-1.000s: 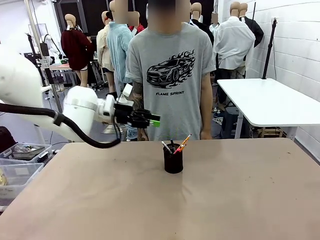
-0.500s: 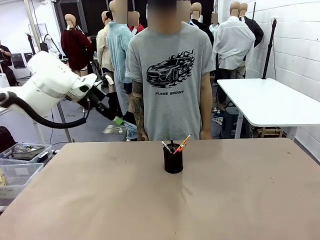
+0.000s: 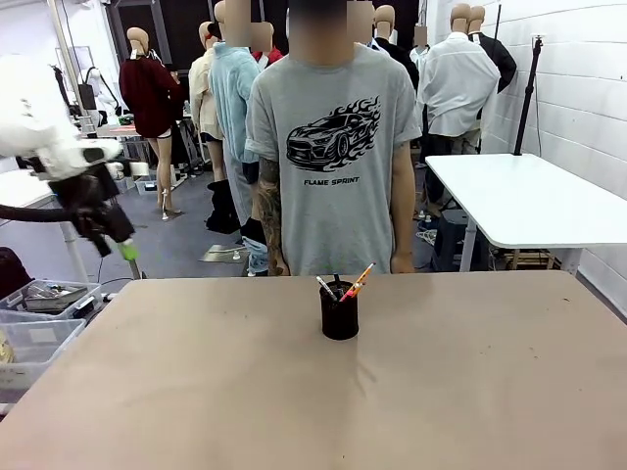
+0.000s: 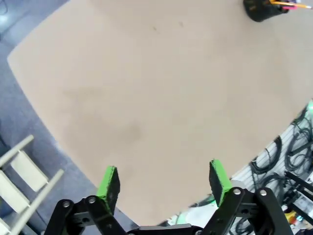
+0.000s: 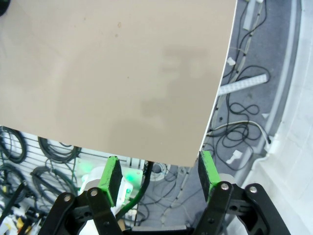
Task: Place the pens into the pen holder.
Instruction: Pick up a writing instrument from the table and place it into the Pen holder.
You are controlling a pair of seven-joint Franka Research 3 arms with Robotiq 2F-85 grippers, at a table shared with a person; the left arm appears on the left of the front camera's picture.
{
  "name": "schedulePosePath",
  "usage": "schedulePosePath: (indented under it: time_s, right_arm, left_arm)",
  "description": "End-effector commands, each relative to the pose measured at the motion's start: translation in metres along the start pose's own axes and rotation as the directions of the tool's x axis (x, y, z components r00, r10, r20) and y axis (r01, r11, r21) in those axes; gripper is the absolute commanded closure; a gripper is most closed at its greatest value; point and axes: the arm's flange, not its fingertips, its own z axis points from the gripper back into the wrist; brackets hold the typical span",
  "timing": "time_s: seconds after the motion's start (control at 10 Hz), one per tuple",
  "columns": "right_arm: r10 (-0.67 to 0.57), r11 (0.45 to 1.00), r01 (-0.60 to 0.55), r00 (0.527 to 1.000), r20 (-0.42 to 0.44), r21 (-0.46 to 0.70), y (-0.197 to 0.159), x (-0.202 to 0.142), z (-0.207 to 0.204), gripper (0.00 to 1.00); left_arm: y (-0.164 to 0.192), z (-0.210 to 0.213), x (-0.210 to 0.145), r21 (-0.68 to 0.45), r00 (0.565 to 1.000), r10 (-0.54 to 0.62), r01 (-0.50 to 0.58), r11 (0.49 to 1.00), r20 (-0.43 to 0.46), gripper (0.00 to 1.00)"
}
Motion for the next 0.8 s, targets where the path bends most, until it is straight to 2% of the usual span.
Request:
schedulePosePath:
  time_s: [0.0,0.1,0.3,0.4,0.7]
  right_arm:
    - [0.001,1.000,-0.002,1.000,-0.015,-0.022,-0.001,0.001,0.000,0.21]
    - [0.001,1.000,-0.002,1.000,-0.015,-0.022,-0.001,0.001,0.000,0.21]
    - [0.001,1.000,-0.002,1.000,-0.015,-0.022,-0.001,0.001,0.000,0.21]
    - [0.001,1.000,-0.002,1.000,-0.015,-0.022,-0.001,0.001,0.000,0.21]
    - [0.001,1.000,-0.002,1.000,-0.015,-0.022,-0.001,0.001,0.000,0.21]
  left_arm:
    - [0.009,0.009,-0.045,-0.013,0.994,0.054,-0.053,0.999,0.091,0.00]
    - [0.012,0.010,-0.065,0.004,0.992,0.073,-0.074,0.997,0.101,0.00]
    - [0.017,-0.003,-0.076,0.002,0.976,0.056,-0.058,0.998,0.209,0.00]
    - [0.019,0.022,-0.066,-0.002,0.991,0.095,-0.095,0.995,0.096,0.00]
    - [0.019,0.022,-0.066,-0.002,0.991,0.095,-0.095,0.995,0.096,0.00]
